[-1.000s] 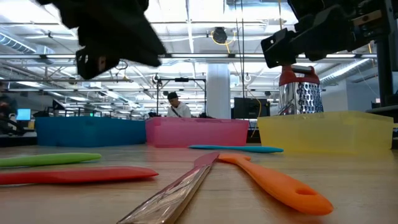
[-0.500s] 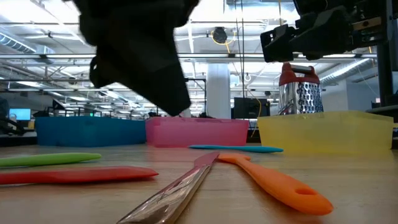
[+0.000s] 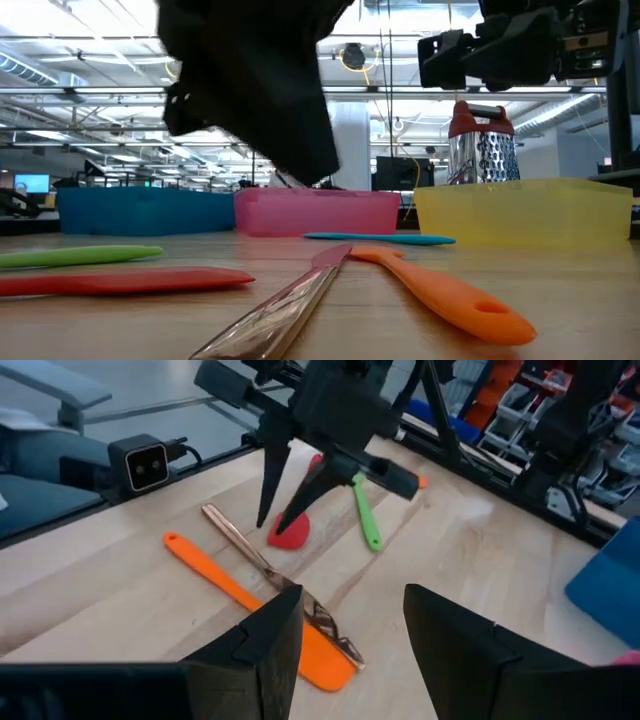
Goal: Pick & Place Kitchen Items
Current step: Put the gold knife into the pink bin
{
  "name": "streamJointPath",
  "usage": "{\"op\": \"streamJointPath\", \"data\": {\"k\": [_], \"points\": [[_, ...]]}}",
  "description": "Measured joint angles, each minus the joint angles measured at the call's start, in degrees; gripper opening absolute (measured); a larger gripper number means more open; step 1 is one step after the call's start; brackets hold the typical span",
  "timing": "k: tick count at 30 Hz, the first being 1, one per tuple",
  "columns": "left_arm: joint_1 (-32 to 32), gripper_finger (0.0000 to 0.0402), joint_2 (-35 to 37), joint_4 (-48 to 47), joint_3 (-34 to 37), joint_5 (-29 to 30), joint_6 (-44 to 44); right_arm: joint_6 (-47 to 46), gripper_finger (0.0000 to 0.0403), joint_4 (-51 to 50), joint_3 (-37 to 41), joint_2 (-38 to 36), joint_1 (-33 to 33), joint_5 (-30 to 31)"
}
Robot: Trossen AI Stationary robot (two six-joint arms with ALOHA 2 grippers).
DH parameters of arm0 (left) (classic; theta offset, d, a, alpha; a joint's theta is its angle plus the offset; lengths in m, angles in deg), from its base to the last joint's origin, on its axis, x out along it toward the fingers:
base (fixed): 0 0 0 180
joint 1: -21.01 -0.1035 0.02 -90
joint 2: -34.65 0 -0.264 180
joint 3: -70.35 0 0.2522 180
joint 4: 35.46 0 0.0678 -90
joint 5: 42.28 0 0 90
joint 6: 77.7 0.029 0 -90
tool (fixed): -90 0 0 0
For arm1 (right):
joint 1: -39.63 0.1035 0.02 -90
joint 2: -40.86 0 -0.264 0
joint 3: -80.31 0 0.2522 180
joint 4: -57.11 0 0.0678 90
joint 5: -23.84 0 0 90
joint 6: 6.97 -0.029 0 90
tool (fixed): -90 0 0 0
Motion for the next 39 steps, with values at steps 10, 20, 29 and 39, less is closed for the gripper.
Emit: {"op": "streamJointPath", "data": {"k": [10,20,29,39], "points": [[-0.17,0.0133,-2.95,1.69,-0.02,-3.34,-1.07,0.05,0.0169,1.57,0.00,-0.04,0.00,-0.22],[-0.60,0.0182,-5.25,3.14,0.20,1.01,-1.43,-1.24,0.0169,2.22,0.00,-0.04,0.00,-0.22],[-0.24,0.0143,-6.38,-0.07,0.07,1.82,-2.19,-1.27,0.0169,2.49,0.00,-0.04,0.00,-0.24],[-0.78,0.0077,-6.28,-12.13,-0.02,6.22,0.03,-1.27,0.0169,2.49,0.00,-0.04,0.00,-0.24]]}}
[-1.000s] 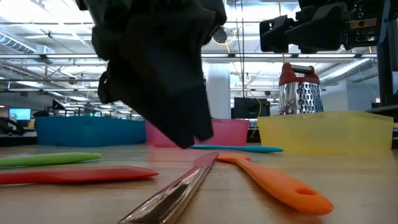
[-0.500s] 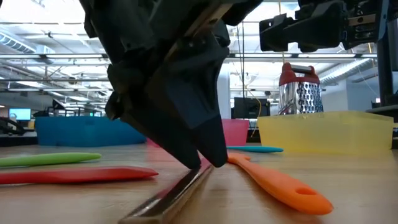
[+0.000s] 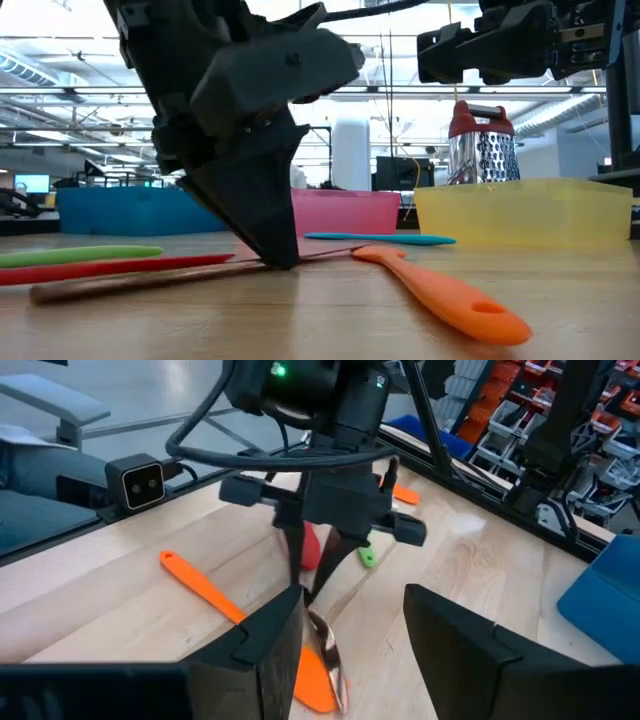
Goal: Pick & Place Kitchen Items
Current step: Put the gold knife into the pink bin
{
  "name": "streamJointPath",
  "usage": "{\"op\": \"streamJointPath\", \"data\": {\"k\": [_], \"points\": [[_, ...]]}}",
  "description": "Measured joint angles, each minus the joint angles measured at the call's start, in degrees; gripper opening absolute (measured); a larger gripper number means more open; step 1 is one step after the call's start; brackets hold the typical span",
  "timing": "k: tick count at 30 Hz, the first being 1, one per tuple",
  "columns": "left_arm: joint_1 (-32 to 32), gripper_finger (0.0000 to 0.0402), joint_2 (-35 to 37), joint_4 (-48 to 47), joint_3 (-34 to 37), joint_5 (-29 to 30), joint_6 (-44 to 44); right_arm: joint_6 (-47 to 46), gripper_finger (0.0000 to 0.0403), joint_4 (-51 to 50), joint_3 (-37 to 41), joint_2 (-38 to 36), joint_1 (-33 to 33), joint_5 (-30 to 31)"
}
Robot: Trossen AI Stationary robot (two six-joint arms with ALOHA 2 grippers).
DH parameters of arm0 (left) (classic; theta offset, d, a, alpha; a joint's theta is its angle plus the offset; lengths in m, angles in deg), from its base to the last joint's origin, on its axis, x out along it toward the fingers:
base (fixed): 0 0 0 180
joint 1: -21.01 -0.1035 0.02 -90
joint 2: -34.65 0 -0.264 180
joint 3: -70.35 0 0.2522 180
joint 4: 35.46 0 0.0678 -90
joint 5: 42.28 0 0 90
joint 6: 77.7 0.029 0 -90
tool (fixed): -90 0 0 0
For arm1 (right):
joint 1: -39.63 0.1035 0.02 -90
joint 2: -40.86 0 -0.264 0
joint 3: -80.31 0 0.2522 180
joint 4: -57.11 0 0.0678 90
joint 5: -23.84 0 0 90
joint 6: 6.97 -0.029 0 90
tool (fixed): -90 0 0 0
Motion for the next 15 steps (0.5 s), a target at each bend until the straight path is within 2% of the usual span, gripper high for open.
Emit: {"op": "streamJointPath", "data": {"k": [7,10,15], "points": [[-3.27,0.0017,-0.13,-2.30,0.11,4.02,1.98,-0.44,0.0169,-0.02,0.00,0.00,0.00,0.00],[-5.04,0.0013,-0.29,-2.70,0.22,6.97,3.39,-0.82,0.0169,-0.02,0.00,0.00,0.00,0.00],[-8.64,0.0011,-0.27,-2.24,0.22,5.50,6.90,-1.90,0.0169,-0.08,0.00,0.00,0.00,0.00]]}}
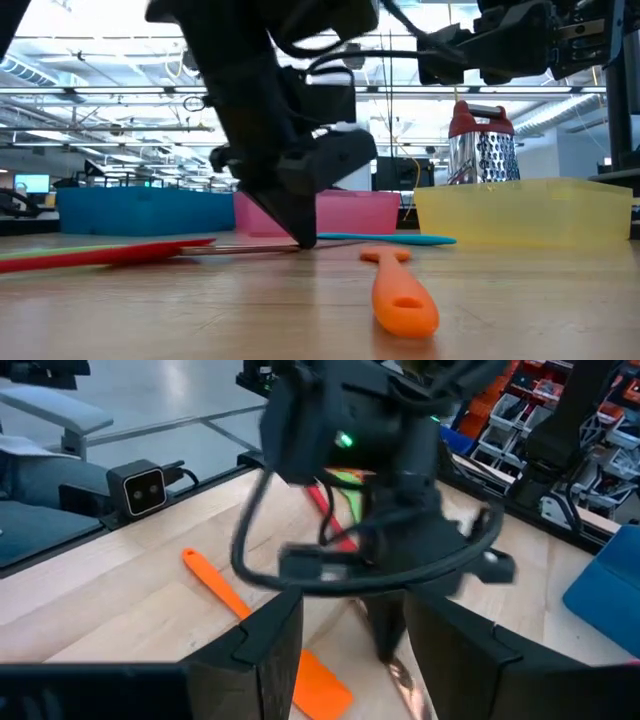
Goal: Pick & Place Kitchen Items
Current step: Put the gold knife into the pink bin
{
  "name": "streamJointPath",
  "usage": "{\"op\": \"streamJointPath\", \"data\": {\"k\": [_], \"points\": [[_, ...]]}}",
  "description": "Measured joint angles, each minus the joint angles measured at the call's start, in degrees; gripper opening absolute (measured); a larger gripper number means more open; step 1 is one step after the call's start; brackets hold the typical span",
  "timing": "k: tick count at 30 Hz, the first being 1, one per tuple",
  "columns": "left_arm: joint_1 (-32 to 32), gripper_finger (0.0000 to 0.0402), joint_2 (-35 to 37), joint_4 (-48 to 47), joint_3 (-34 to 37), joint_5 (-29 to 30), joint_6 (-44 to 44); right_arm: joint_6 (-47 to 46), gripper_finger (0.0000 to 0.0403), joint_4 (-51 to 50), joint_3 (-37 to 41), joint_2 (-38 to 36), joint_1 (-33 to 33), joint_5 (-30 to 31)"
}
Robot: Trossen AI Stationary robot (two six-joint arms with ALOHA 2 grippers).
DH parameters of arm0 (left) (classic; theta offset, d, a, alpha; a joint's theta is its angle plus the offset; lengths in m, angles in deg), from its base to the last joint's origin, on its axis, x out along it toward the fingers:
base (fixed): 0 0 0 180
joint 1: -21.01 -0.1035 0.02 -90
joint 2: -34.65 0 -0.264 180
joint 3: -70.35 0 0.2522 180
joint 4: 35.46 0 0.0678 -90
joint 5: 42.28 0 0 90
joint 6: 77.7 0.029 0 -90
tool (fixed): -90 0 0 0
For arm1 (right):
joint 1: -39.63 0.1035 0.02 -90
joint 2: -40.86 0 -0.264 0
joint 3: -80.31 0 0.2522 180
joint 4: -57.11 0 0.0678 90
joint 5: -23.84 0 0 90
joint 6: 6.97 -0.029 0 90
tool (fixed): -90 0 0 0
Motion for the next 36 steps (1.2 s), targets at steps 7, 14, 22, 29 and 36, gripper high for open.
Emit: {"op": "streamJointPath", "data": {"k": [7,14,22,29,36], "points": [[-3.04,0.0009,0.01,0.00,0.00,-1.36,4.24,-0.02,0.0169,-0.10,0.00,0.00,-0.04,0.00],[-3.50,0.0003,0.02,0.15,-0.02,-2.17,5.57,-0.02,0.0169,-0.16,0.00,0.00,-0.02,-0.04],[-3.18,0.0003,0.64,0.81,0.09,-2.67,5.47,-0.02,0.0169,-0.53,0.00,0.00,-0.02,-0.02],[-2.85,0.0003,1.44,1.83,0.20,-3.91,5.47,-0.02,0.0169,-1.06,0.00,0.02,-0.02,-0.02],[-1.95,0.0003,1.53,2.71,0.17,-4.67,4.83,-0.02,0.0169,-1.24,0.00,0.02,-0.02,-0.01]]}}
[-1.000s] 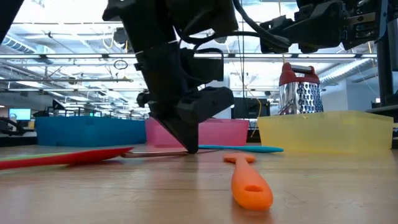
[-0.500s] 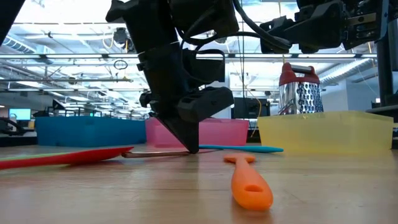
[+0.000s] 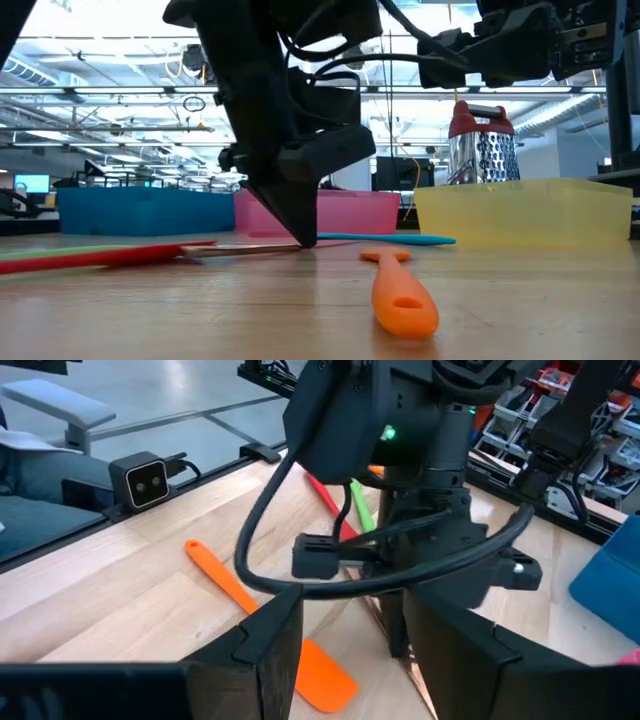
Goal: Pick & Place Kitchen Items
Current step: Put the gold knife into the pink bin
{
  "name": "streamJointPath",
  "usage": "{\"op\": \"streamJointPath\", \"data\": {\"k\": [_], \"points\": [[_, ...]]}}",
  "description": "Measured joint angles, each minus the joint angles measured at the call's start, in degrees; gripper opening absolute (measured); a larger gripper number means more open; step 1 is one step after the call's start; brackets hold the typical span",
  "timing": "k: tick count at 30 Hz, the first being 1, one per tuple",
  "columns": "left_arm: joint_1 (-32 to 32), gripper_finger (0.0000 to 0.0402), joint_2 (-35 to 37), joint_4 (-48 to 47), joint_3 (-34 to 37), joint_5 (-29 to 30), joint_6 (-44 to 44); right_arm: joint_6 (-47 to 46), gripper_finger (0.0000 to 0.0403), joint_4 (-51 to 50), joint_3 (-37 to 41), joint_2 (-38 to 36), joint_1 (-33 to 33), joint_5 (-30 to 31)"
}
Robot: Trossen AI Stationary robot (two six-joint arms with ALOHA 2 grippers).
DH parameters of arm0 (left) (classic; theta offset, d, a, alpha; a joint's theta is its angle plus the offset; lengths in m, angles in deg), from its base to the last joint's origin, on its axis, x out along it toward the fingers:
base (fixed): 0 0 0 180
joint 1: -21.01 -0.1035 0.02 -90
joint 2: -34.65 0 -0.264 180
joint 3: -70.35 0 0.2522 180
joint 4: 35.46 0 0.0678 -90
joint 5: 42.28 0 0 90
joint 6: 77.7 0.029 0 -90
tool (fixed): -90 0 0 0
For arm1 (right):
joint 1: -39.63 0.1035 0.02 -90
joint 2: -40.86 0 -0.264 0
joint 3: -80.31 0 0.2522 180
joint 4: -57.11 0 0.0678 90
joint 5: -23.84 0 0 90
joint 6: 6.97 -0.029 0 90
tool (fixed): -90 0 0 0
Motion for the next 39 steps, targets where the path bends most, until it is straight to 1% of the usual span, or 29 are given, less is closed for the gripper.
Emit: {"op": "streamJointPath", "data": {"k": [11,14,17,19,22,25,27,29,30,33,35,37,39], "points": [[0.82,0.0005,2.28,0.18,-0.10,-0.15,-0.79,0.28,0.0169,-4.76,0.00,0.04,0.00,0.31],[0.82,0.0003,2.71,-0.27,-0.08,-2.95,-0.64,0.16,0.0169,-5.16,0.00,1.03,0.00,0.34],[1.05,0.0003,2.75,-0.33,-0.08,-2.89,-2.07,0.56,0.0169,-4.78,-0.04,2.08,0.02,0.29],[1.41,0.0015,2.81,-0.46,-0.08,-2.76,-2.70,1.34,0.0169,-5.13,-0.05,2.81,0.02,0.27],[2.01,0.0045,2.92,-1.95,-0.09,-1.83,-3.04,1.58,0.0169,-4.76,-0.04,3.45,0.02,0.26],[2.73,0.0077,4.14,-3.04,-0.07,-1.16,-5.68,1.62,0.0169,-4.91,-0.04,3.63,0.02,0.26],[3.60,0.0089,5.77,-4.32,-0.13,-0.62,-7.60,1.58,0.0169,-4.64,-0.04,3.63,0.02,0.25],[4.82,0.0092,7.35,-6.26,-0.13,2.61,-9.24,1.58,0.0169,-4.37,-0.04,3.61,0.02,0.25],[5.70,0.0092,8.33,-7.26,-0.13,5.18,-10.10,1.56,0.0169,-4.23,-0.04,3.61,0.02,0.25],[9.01,0.0090,10.08,-7.77,-0.18,15.27,-14.07,1.56,0.0169,-3.73,-0.04,3.61,0.02,0.09],[11.32,0.0087,9.95,-5.98,0.36,20.11,-15.58,1.55,0.0169,-3.50,-0.04,3.61,0.02,0.07],[12.71,0.0084,8.82,-2.27,2.19,22.68,-14.96,1.55,0.0169,-2.52,-0.04,3.61,0.02,0.04],[13.14,0.0081,8.12,2.02,5.00,22.59,-15.13,1.48,0.0169,-1.62,-0.04,3.61,0.02,0.03]]}}
